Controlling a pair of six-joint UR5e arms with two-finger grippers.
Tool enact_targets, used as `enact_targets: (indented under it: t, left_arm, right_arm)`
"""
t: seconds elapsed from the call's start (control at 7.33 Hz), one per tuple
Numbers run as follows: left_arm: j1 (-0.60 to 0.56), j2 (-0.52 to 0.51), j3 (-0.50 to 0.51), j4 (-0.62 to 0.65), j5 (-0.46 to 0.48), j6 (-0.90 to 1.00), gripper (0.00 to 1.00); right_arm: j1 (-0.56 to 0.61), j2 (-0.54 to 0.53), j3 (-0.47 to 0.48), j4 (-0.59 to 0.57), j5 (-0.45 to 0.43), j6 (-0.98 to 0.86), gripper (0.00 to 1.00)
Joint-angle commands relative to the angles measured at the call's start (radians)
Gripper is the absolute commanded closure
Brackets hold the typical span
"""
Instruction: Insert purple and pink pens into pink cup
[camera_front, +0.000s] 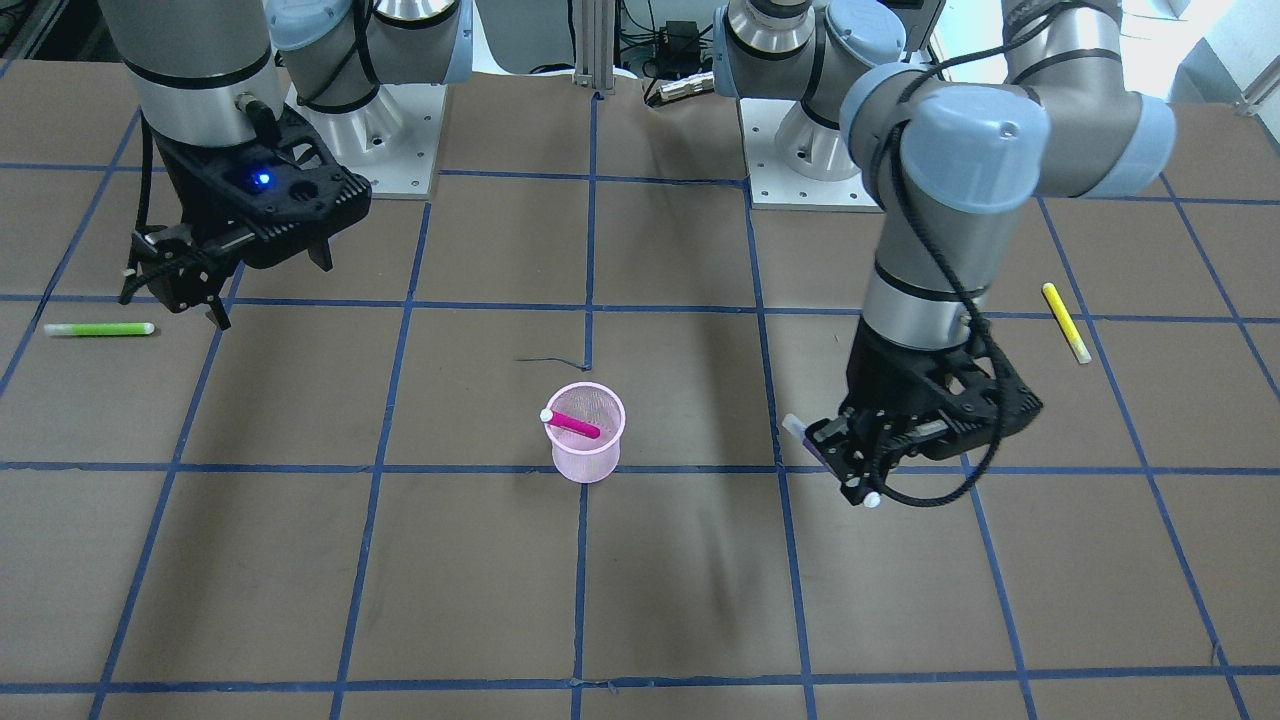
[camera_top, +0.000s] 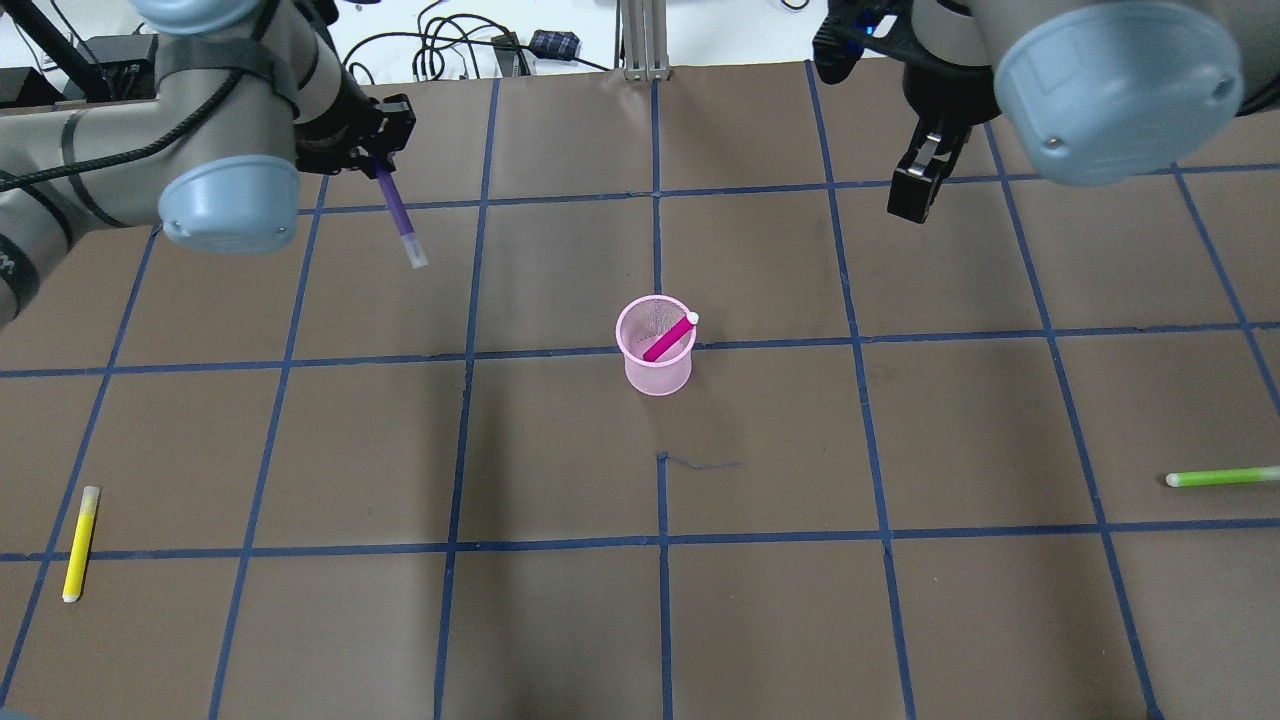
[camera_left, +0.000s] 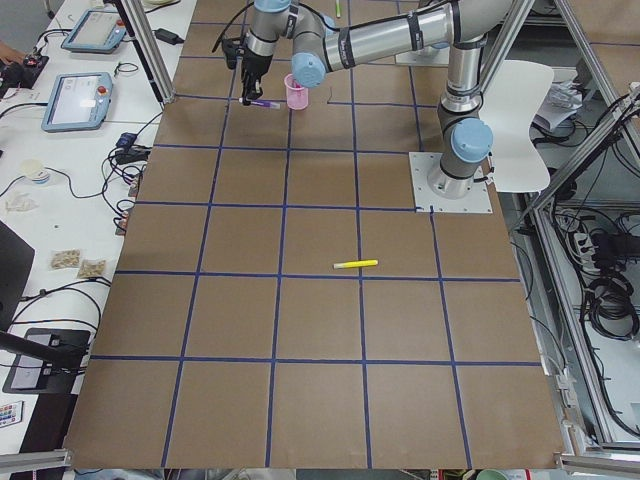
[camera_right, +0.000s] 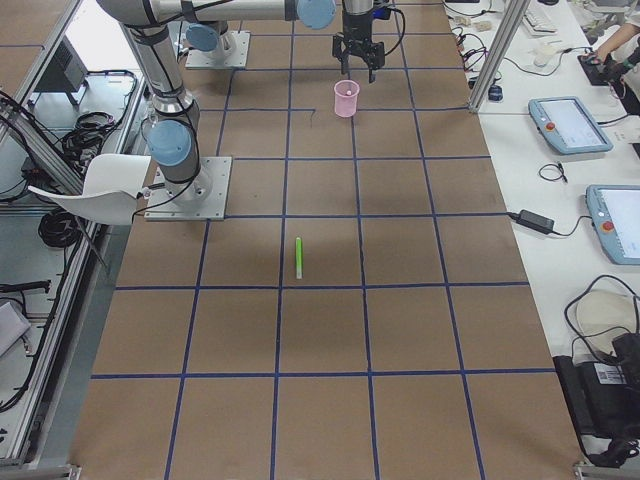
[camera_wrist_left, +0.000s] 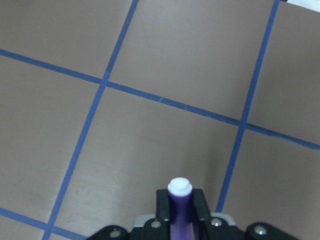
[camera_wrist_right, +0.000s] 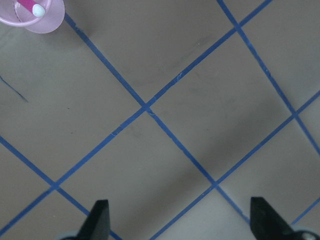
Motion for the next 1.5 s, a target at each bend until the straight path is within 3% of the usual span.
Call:
enact_targets:
  t: [0.0, 0.27, 0.41, 0.82, 0.95, 1.36]
  left_arm:
    - [-0.151, -0.024, -0.032, 0.102, 0.084, -0.163, 1.00]
    - [-0.225, -0.027, -0.089, 0.170, 0.124, -0.280, 1.00]
    - [-0.260, -0.029, -0.090, 0.181, 0.153, -0.285, 1.00]
    - [-0.315, -0.043, -0.095, 0.227, 0.192, -0.335, 1.00]
    - [-0.337, -0.056, -0.096, 0.242, 0.248, -0.341, 1.00]
    - [-0.385, -0.098, -0.096, 0.277, 0.276, -0.391, 1.00]
  right_arm:
    - [-0.015, -0.021, -0.008, 0.031, 0.037, 0.326, 0.00]
    - [-0.005, -0.067, -0.001, 0.034, 0.041, 0.793, 0.00]
    - [-0.002, -0.067, -0.001, 0.033, 0.082, 0.914, 0.00]
    - [0.002, -0.052, 0.005, -0.079, 0.112, 0.930, 0.00]
    - [0.002, -0.052, 0.022, -0.090, 0.112, 0.921, 0.00]
    - [0.002, -0.052, 0.030, -0.090, 0.110, 0.918, 0.00]
